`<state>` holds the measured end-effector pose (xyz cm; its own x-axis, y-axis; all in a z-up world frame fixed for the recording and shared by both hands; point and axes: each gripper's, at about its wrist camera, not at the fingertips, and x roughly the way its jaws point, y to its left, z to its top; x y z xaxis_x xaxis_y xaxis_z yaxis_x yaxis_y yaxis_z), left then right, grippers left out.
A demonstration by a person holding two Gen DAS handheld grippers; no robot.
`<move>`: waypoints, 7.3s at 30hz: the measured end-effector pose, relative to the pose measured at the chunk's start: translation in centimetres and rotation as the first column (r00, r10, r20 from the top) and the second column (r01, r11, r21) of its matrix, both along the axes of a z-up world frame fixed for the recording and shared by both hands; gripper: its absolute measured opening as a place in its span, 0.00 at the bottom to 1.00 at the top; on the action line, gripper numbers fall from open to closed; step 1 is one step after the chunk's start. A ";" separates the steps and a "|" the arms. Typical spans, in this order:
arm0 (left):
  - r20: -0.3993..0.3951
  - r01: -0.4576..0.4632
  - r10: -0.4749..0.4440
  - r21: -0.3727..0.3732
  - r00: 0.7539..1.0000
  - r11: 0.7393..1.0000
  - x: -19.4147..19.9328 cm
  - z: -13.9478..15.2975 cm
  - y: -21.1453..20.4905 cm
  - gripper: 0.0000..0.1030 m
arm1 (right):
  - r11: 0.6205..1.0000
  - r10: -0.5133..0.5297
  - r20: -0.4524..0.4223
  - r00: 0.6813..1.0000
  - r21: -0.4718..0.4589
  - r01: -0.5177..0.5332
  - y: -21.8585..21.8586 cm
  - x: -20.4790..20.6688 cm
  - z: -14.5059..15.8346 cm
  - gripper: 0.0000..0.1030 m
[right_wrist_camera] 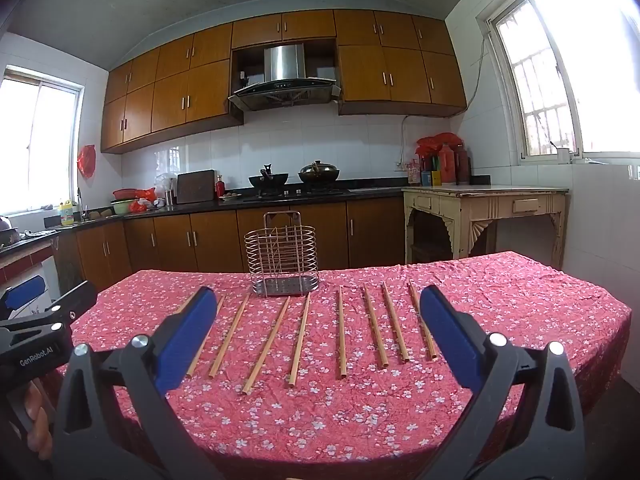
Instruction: Organize utensils
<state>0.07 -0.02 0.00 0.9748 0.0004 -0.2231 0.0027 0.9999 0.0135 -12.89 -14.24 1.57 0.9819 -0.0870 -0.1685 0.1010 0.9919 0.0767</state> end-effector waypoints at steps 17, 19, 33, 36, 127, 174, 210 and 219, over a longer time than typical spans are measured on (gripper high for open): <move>0.005 0.000 0.000 -0.003 1.000 1.000 0.1 0.0 -0.2 0.98 | 1.000 -0.002 0.002 1.000 -0.003 0.002 0.0 0.0 0.1 0.96; 0.006 0.000 0.000 -0.002 1.000 1.000 0.1 0.0 -0.2 0.98 | 1.000 -0.002 0.002 1.000 -0.003 0.002 0.0 0.0 0.1 0.96; 0.007 0.004 -0.004 -0.002 1.000 1.000 0.0 0.0 -0.1 0.98 | 1.000 -0.002 0.002 1.000 -0.002 0.002 0.0 -0.1 0.1 0.96; 0.007 0.005 -0.005 -0.002 1.000 1.000 0.0 0.0 -0.2 0.98 | 1.000 -0.003 0.003 1.000 -0.002 0.003 0.0 -0.1 0.1 0.96; -0.216 -0.113 0.107 -0.018 0.970 0.993 7.5 -4.6 4.3 0.98 | 0.961 -0.179 -0.469 0.865 0.103 0.255 -13.9 13.0 -9.2 0.46; -0.444 -0.024 0.017 -0.010 0.896 1.000 12.9 -10.0 6.3 0.07 | 0.966 -0.163 -0.532 0.831 0.086 0.244 -12.8 15.6 -11.9 0.07; -0.113 0.043 -0.038 0.046 0.993 0.998 18.9 8.1 6.4 0.07 | 0.989 -0.145 -0.160 0.976 0.020 0.150 -11.9 21.2 7.4 0.07; -0.088 0.058 -0.055 0.040 0.995 0.997 20.7 10.6 5.9 0.07 | 0.994 -0.104 -0.117 0.988 0.008 0.106 -10.7 23.0 10.9 0.07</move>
